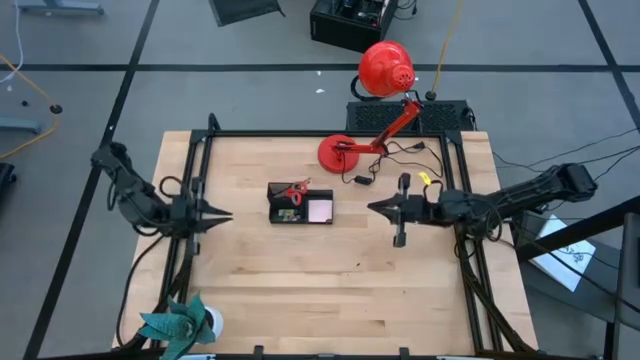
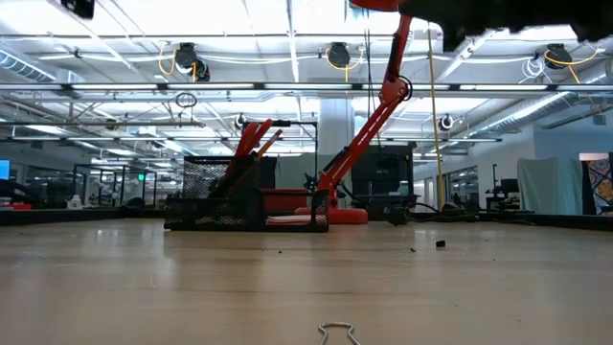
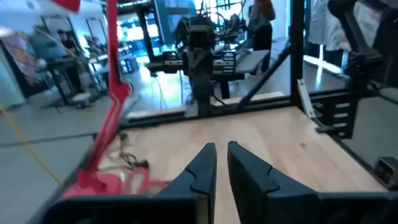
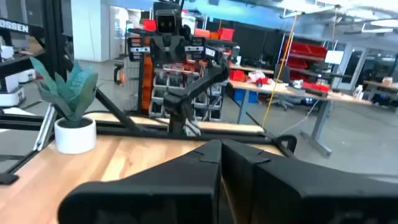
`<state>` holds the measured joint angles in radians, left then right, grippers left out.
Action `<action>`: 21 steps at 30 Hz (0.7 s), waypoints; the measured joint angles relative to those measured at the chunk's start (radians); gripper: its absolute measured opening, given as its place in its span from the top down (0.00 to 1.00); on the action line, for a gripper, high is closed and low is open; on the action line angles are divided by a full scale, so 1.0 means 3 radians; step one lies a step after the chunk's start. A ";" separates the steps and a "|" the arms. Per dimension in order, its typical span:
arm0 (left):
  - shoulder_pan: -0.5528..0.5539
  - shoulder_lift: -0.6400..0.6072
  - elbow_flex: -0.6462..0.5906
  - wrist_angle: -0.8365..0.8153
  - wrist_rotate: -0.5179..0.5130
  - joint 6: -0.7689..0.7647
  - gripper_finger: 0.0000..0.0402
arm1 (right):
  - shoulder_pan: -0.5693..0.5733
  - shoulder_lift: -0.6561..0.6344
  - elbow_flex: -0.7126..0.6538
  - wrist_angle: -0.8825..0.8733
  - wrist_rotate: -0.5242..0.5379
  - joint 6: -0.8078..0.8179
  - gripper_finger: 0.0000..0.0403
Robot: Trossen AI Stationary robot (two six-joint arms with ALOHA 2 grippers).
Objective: Pick and place office supplies into organizer
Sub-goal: Return to Home Position
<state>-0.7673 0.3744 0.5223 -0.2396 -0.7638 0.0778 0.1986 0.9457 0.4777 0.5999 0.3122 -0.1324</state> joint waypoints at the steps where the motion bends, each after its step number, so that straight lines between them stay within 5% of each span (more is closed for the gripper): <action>1: 0.0000 -0.0071 -0.0064 -0.0019 0.0027 -0.0068 0.90 | 0.0000 -0.0032 -0.0081 0.0046 0.0009 0.0042 1.00; 6: 0.0000 -0.0378 -0.0557 0.0203 0.0070 -0.0005 0.99 | -0.0003 -0.0126 -0.0436 0.0379 0.0182 0.0209 1.00; 12: 0.0135 -0.0596 -0.1173 0.1342 0.0163 0.0519 0.99 | -0.0006 -0.0061 -0.0872 0.1201 0.0178 0.0229 1.00; 21: 0.0128 -0.0900 -0.1119 0.0638 -0.0237 0.0428 0.99 | -0.0015 -0.0223 -0.1188 0.1331 0.0178 0.0289 1.00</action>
<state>-0.7288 0.1045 0.1866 -0.0481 -0.8348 0.2063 0.1940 0.8788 0.1214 0.9992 0.3656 -0.0457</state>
